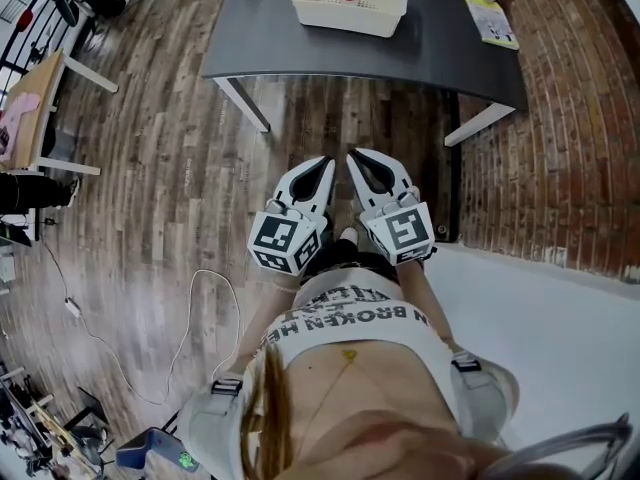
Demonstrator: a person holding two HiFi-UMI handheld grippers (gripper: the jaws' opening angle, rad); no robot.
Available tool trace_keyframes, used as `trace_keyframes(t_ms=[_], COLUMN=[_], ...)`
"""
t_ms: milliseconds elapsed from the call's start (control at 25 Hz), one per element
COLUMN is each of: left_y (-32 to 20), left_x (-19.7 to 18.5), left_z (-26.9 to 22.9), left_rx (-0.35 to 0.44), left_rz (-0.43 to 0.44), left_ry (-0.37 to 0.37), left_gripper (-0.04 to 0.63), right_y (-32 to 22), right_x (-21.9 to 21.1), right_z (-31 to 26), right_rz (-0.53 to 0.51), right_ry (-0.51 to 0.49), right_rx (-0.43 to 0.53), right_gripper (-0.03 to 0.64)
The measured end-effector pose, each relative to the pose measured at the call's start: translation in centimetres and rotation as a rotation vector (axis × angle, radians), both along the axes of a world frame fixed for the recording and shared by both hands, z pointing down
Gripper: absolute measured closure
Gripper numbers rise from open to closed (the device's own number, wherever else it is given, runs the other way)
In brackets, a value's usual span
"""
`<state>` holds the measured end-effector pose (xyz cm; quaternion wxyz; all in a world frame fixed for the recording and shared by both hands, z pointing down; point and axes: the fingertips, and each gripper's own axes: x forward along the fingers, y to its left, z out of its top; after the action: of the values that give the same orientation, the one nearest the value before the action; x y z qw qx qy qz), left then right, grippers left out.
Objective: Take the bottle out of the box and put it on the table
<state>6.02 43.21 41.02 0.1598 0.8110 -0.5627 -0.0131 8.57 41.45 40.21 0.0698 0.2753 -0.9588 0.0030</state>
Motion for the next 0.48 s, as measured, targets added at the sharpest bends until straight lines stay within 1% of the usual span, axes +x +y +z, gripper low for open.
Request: trace_keyframes(t_ms=[80, 240, 480], left_y=[-1.3, -4.8, -11.2], left_x=[-0.5, -1.5, -4.7], left_z=[-0.1, -0.3, -1.1], left_rx=[0.016, 0.037, 0.057], left_rz=[0.008, 0.037, 0.075], left_ry=[-0.015, -0.011, -0.009], left_gripper=[0.591, 0.591, 0.591], right_y=[-1.1, -4.3, -10.2], right_x=[-0.5, -1.9, -5.0], right_z=[0.0, 0.1, -0.5], right_rz=[0.005, 0.023, 0.056], right_ry=[-0.005, -0.005, -0.002], right_rx=[0.000, 0.005, 0.031], right_gripper=[0.606, 0.605, 0.605])
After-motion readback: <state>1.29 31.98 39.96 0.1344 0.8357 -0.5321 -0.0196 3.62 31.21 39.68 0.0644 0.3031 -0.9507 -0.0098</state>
